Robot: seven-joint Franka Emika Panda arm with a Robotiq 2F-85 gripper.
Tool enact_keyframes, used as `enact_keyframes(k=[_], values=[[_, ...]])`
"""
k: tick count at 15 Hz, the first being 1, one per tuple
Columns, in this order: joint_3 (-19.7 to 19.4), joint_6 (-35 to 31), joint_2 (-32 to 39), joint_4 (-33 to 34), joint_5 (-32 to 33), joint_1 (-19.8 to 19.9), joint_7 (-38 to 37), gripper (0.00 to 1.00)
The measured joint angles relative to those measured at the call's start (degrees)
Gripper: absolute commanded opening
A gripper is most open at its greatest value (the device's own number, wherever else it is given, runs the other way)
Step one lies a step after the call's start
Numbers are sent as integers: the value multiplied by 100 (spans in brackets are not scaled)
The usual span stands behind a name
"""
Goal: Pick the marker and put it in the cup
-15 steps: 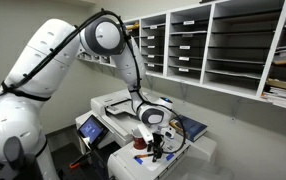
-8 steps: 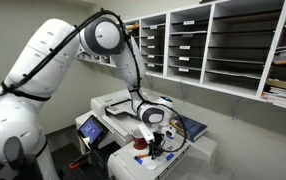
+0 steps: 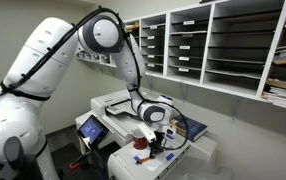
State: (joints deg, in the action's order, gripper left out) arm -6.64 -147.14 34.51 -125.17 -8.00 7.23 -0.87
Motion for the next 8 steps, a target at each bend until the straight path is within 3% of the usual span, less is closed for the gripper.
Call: enact_keyframes(k=[8], values=[[367, -310, -1488, -503, 13, 490, 1974, 3]])
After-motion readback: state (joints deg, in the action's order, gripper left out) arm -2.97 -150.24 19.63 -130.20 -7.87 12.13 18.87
